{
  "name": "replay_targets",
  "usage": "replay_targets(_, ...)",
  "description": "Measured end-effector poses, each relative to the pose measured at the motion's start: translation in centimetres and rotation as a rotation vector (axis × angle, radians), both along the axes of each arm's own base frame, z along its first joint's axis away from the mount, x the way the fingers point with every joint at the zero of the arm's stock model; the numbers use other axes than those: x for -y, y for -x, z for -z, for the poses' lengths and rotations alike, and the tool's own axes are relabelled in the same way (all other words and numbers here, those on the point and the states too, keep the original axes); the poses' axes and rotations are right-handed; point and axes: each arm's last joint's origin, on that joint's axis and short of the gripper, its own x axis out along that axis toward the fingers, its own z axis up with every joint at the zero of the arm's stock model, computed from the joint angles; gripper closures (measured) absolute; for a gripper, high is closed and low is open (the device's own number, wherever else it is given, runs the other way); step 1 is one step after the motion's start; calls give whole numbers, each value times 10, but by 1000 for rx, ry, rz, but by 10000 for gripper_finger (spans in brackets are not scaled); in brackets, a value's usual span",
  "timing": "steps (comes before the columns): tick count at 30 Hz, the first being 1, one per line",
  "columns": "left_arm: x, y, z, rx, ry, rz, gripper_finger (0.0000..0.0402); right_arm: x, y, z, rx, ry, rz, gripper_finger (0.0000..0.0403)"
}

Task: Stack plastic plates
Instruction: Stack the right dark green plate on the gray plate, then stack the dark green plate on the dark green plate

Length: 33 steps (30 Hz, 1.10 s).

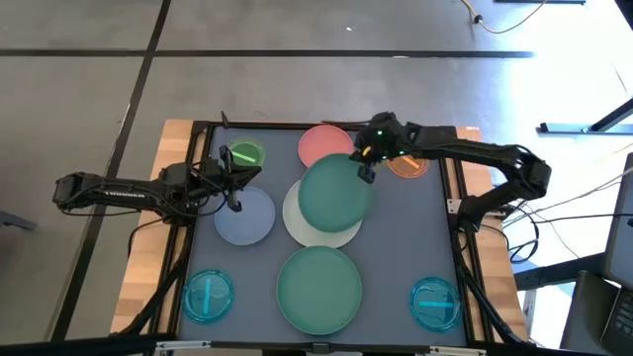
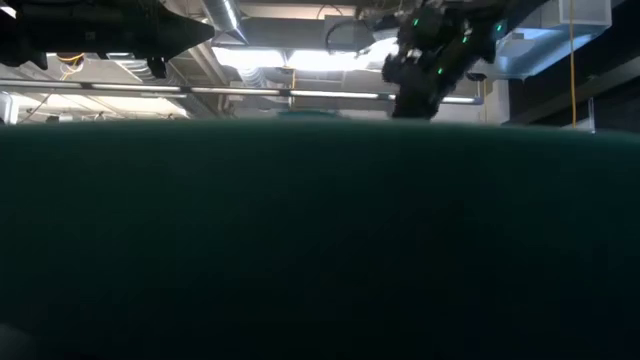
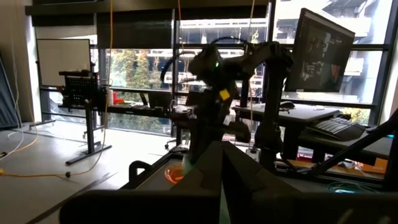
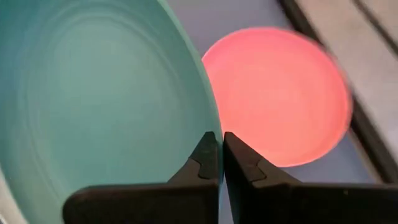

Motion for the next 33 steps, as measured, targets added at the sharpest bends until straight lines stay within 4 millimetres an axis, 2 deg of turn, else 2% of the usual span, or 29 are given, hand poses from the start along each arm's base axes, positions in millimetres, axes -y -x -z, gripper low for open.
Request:
replay_targets(7,0,0,0,2,0,1,401,7,-19,43,-77,-125,25,402)
replay_targets(12,0,0,0,5,2,1,401,11,-26,62,-113,-171,54,393)
replay_targets(17,0,0,0,5,2,0,401,11,-27,66,-125,-180,49,333)
replay_targets(23,0,-1,1,-8,-8,7,401,5,-29,59,-113,-183,22,252)
replay_targets(27,0,-12,10,-90,-45,19,401,-23,-29,40,-86,-184,-91,222)
replay_targets(30,1,-25,18,-167,-43,39,401,-57,-27,28,-96,-170,-221,213)
replay_targets(33,4,-43,15,-216,-54,71,401,-95,-22,29,-64,-127,-333,214)
